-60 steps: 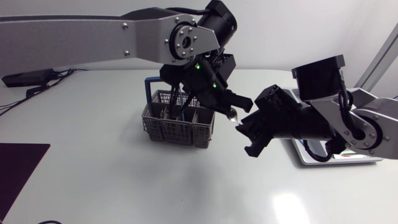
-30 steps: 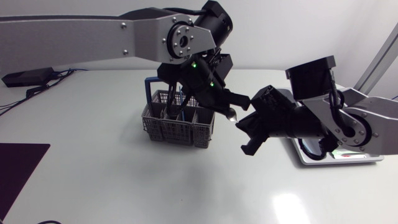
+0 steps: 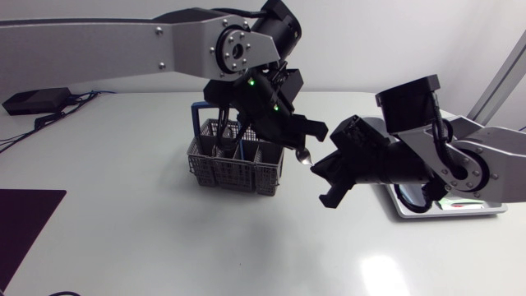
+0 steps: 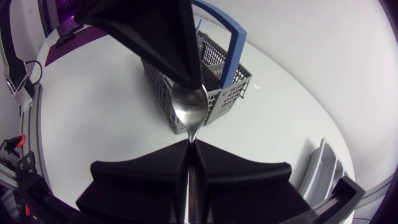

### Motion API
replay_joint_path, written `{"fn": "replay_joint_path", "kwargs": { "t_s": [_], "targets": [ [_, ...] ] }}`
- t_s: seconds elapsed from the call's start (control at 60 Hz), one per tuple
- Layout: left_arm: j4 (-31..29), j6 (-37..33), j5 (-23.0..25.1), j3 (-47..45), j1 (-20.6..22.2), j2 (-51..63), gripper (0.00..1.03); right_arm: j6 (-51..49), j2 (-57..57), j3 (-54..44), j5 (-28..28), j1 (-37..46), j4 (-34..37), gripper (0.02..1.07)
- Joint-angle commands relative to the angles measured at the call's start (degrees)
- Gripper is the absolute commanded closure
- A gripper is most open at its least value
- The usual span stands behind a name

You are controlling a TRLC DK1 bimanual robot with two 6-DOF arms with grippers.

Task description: Unload the cutlery basket into the drawer organizer.

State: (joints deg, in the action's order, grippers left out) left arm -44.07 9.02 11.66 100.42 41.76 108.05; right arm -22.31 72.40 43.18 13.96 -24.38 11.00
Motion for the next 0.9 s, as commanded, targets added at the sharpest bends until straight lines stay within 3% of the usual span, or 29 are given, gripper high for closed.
{"fn": "replay_joint_path", "kwargs": {
  "t_s": [0.0,0.133,0.383,0.533,0.667,0.883],
  "targets": [
    [1.3,0.6,0.0,2.8,-1.8,-2.7,0.40,-0.8,-0.2,-0.8,1.1,-0.1,1.7,1.01],
    [5.8,0.6,-0.6,2.5,-3.9,-5.8,0.27,-3.3,-1.6,-2.3,2.4,1.3,3.0,1.01],
    [8.0,-1.2,-1.0,2.0,-9.5,-9.0,0.26,-15.6,-2.6,-3.1,11.0,15.9,9.6,1.01],
    [8.4,-3.3,-1.0,0.7,-12.8,-10.1,0.26,-28.8,-0.6,-1.9,16.0,29.0,13.6,1.01],
    [8.5,-6.4,-1.0,-2.2,-14.3,-11.4,0.26,-42.9,5.4,3.7,20.1,41.6,21.5,1.01],
    [10.5,-11.5,-2.1,-9.5,-17.5,-14.4,0.26,-65.4,19.9,16.3,20.8,57.9,33.5,1.01]
  ]
}}
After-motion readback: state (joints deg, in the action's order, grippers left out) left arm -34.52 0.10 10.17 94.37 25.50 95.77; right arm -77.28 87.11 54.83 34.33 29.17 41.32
